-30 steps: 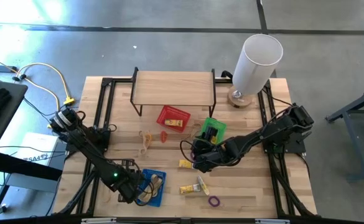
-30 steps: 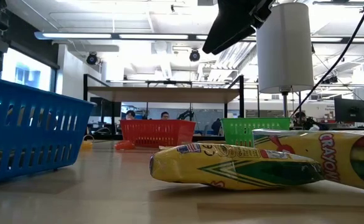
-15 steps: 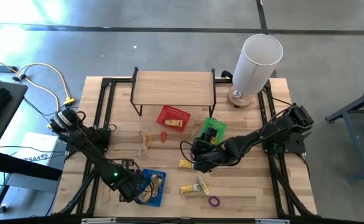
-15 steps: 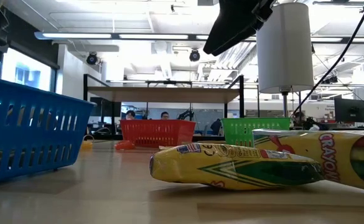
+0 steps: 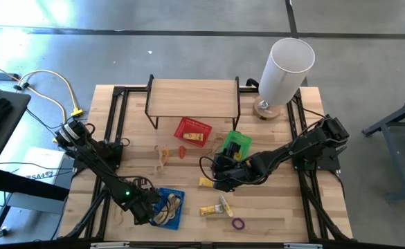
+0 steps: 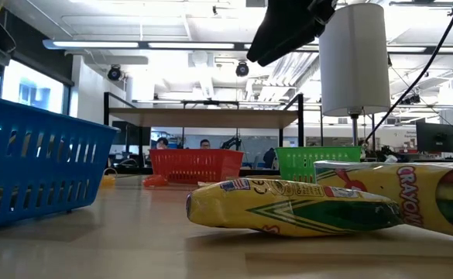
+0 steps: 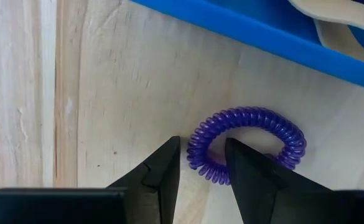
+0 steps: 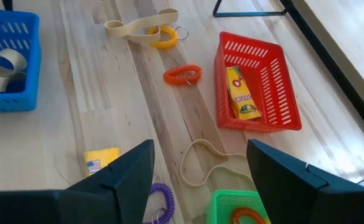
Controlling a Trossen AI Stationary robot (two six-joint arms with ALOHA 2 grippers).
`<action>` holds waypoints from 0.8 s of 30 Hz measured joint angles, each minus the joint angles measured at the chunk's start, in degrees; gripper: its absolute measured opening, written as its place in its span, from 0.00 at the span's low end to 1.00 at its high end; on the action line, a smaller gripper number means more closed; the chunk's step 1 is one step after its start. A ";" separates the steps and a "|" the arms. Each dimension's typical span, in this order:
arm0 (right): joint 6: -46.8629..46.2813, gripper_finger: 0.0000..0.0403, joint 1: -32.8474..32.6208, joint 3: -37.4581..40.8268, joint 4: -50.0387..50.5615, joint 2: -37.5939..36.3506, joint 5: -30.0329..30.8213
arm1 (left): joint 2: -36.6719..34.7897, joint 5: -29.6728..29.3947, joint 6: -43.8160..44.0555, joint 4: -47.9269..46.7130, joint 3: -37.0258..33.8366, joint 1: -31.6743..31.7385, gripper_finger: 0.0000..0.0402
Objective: Pick & Place Office Desk Supplies
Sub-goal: Put the violet spring keychain into the green bin
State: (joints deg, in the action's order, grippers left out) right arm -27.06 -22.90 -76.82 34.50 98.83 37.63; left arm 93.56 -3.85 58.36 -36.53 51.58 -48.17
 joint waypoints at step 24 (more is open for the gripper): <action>0.32 0.61 0.00 0.00 -0.49 0.02 -0.74 | 1.27 -0.40 -0.89 1.21 -2.07 0.27 0.02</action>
State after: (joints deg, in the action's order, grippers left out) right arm -26.74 -22.90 -76.82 34.01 98.85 36.88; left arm 94.83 -4.25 57.47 -35.33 49.52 -47.90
